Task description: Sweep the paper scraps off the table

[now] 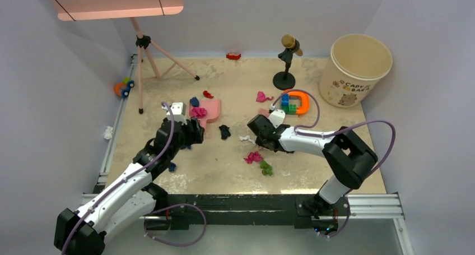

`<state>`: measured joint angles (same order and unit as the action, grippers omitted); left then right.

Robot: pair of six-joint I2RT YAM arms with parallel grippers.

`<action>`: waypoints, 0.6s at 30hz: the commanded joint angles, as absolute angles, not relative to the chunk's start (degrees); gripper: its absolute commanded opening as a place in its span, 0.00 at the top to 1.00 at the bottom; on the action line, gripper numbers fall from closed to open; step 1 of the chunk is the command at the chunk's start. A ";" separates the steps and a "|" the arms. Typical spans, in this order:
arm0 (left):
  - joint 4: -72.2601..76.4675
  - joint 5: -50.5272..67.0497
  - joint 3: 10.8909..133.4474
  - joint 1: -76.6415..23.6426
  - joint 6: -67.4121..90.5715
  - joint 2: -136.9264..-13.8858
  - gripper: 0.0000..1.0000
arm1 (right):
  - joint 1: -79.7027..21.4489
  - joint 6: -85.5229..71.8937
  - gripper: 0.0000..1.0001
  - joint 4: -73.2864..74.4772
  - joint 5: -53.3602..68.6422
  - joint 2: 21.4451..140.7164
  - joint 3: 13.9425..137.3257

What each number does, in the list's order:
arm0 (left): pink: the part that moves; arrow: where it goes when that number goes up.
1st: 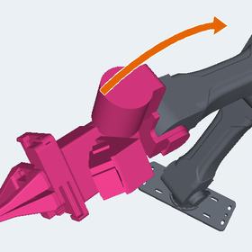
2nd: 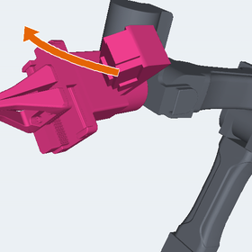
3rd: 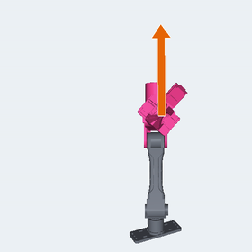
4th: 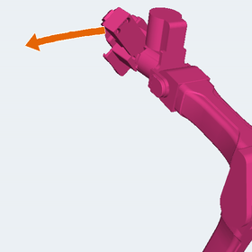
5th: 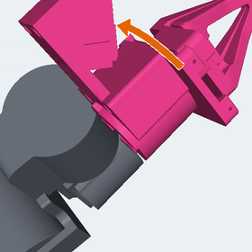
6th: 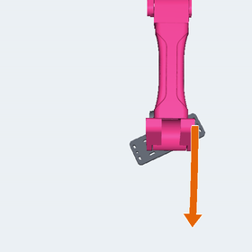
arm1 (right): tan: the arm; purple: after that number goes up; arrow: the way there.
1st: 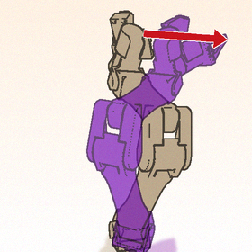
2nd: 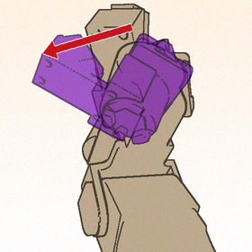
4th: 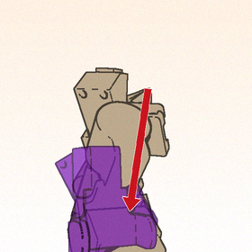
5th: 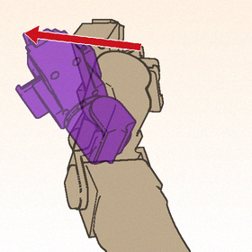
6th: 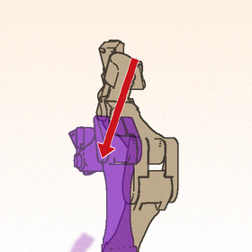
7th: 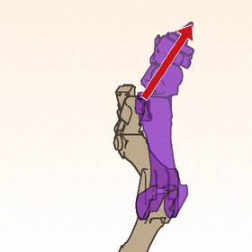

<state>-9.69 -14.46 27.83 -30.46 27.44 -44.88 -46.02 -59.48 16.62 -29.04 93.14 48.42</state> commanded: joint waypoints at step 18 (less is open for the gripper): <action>-1.92 -3.07 27.48 -30.66 27.89 -45.46 0.17 | -45.72 -56.54 0.51 28.03 -34.70 82.67 54.03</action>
<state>-5.19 -5.06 26.85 -30.46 28.01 -46.65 -46.19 -53.32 20.40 -30.11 75.26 47.90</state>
